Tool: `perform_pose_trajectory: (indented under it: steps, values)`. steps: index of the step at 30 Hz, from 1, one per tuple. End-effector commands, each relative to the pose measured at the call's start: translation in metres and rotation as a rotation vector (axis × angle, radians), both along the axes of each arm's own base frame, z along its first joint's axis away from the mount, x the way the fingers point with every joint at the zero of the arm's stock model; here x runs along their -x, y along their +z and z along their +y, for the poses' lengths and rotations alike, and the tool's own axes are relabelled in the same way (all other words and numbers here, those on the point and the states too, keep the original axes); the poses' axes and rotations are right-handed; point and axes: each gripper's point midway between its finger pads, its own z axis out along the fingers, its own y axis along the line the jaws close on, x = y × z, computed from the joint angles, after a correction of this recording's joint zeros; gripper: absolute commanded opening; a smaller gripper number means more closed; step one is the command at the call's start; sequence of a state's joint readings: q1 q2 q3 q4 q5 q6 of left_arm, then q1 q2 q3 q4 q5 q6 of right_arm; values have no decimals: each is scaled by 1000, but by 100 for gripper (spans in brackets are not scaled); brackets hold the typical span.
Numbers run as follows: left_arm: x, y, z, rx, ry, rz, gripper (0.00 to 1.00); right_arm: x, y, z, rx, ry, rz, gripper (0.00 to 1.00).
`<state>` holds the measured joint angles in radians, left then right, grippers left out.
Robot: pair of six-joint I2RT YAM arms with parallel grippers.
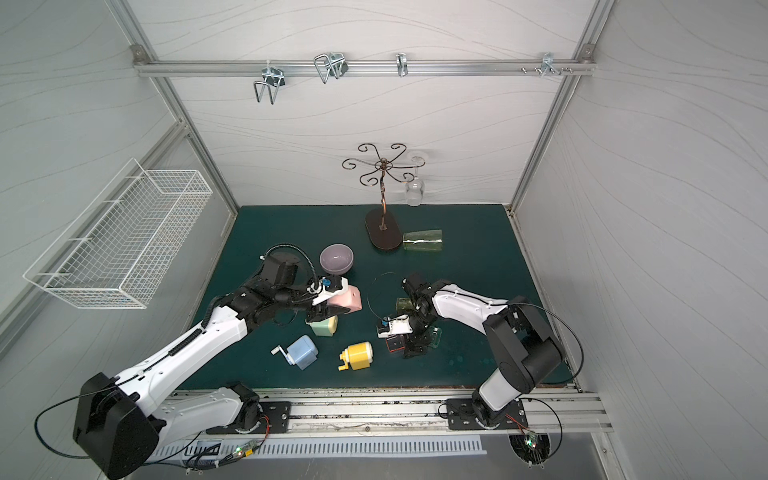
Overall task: Put the tray back into the pencil sharpener
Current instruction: Pick up the container from the center of the board.
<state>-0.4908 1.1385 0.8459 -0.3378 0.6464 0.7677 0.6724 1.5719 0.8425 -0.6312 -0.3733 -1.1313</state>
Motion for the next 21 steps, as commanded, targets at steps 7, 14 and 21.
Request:
perform_pose_trajectory:
  steps: [7,14,21]
  values:
    - [-1,18,-1,28,-23,-73,0,2,-12,-2,23,0,3,79]
    - [0,17,0,19,-21,-71,0,4,-15,-3,18,0,4,71]
    - [-2,17,0,17,-22,-79,0,5,-16,-2,15,6,5,59]
